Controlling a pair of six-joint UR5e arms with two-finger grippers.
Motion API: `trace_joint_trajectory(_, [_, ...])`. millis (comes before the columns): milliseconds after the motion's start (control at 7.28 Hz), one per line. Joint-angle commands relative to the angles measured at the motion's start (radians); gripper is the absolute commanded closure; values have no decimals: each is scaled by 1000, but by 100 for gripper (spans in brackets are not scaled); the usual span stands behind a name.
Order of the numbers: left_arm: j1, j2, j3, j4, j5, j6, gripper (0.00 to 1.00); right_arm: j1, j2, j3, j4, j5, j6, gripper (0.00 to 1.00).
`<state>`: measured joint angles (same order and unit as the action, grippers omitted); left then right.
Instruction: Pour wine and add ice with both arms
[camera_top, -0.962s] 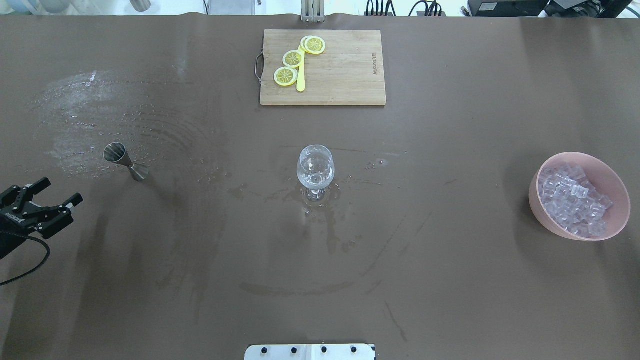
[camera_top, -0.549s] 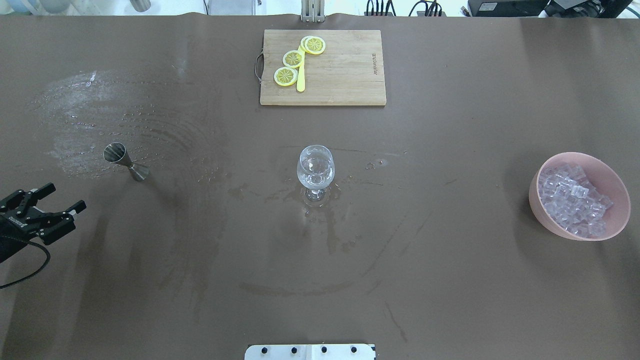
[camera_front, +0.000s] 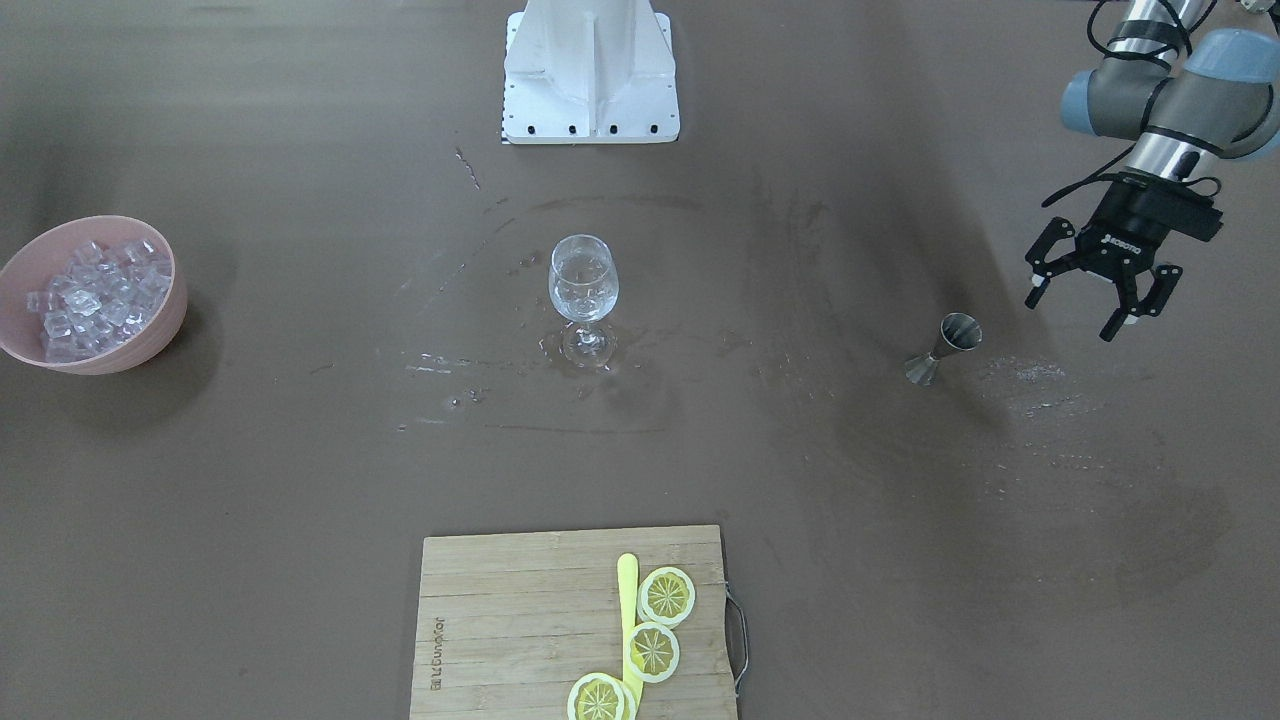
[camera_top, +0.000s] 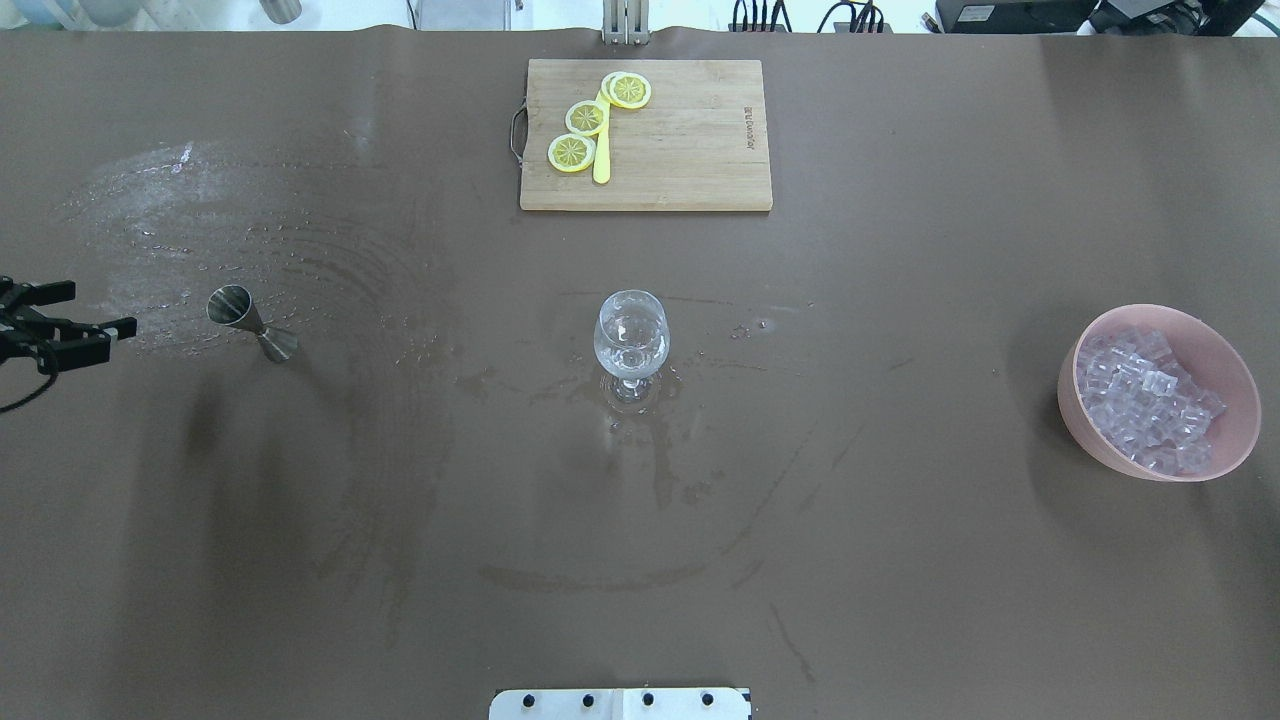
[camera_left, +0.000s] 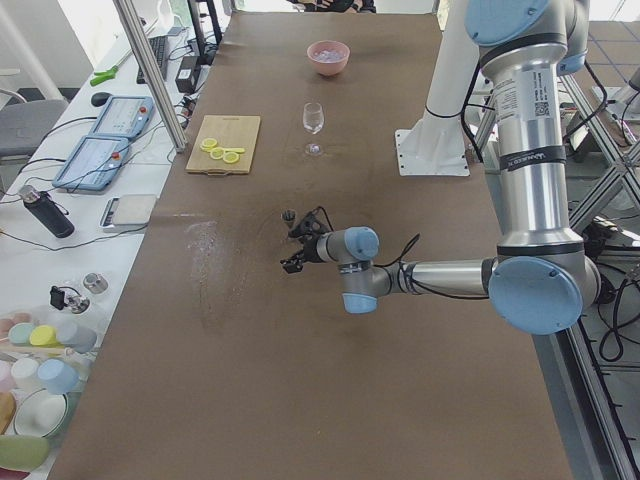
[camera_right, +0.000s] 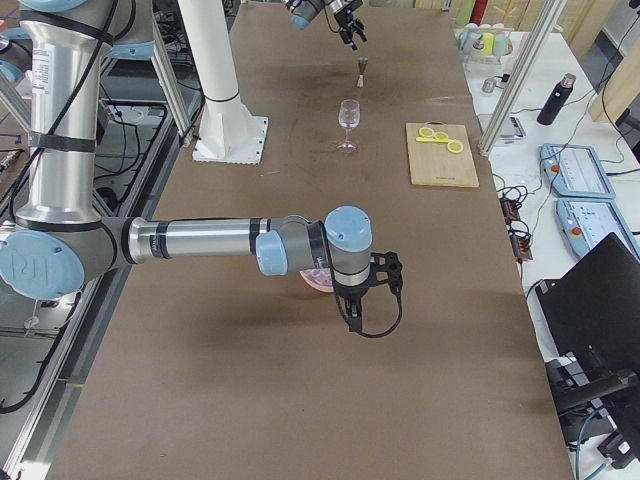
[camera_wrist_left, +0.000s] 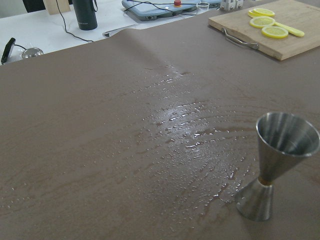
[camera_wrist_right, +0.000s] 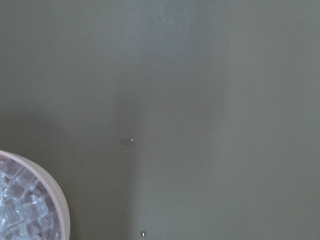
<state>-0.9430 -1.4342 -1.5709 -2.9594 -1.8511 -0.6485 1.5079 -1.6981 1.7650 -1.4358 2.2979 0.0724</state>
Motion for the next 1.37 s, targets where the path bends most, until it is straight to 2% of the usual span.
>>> trace_joint_trajectory(0, [-179, -44, -34, 230, -190, 124, 3, 0, 2, -1, 0, 0, 1, 0])
trace_joint_trajectory(137, [-236, -46, -35, 331, -227, 215, 3, 0, 2, -2, 0, 0, 0, 0])
trace_joint_trajectory(275, [-285, -49, -73, 487, -249, 350, 3, 0, 2, -2, 2, 0, 0, 0])
trace_joint_trajectory(412, [-346, -55, -140, 704, -252, 494, 3, 0, 2, -1, 0, 0, 0, 0])
trace_joint_trajectory(549, [-384, -105, -226, 1028, -240, 665, 2, 0, 2, -1, 2, 0, 0, 0])
trace_joint_trajectory(687, [-454, -211, -256, 1308, -231, 831, 2, 0, 2, 1, 2, 0, 0, 0])
trace_joint_trajectory(824, [-482, -239, -247, 1496, -232, 931, 2, 0, -3, -7, 29, 2, 0, 0])
trace_joint_trajectory(962, [-511, -224, -185, 1548, -237, 944, 2, 0, -9, -10, 41, 0, 0, 0])
trace_joint_trajectory(1099, [-552, -169, -145, 1451, -252, 882, 2, 0, -11, -10, 43, 0, 0, 0])
trace_joint_trajectory(1236, [-591, -107, -99, 1356, -372, 836, 2, 0, -11, -9, 43, 2, 0, 0])
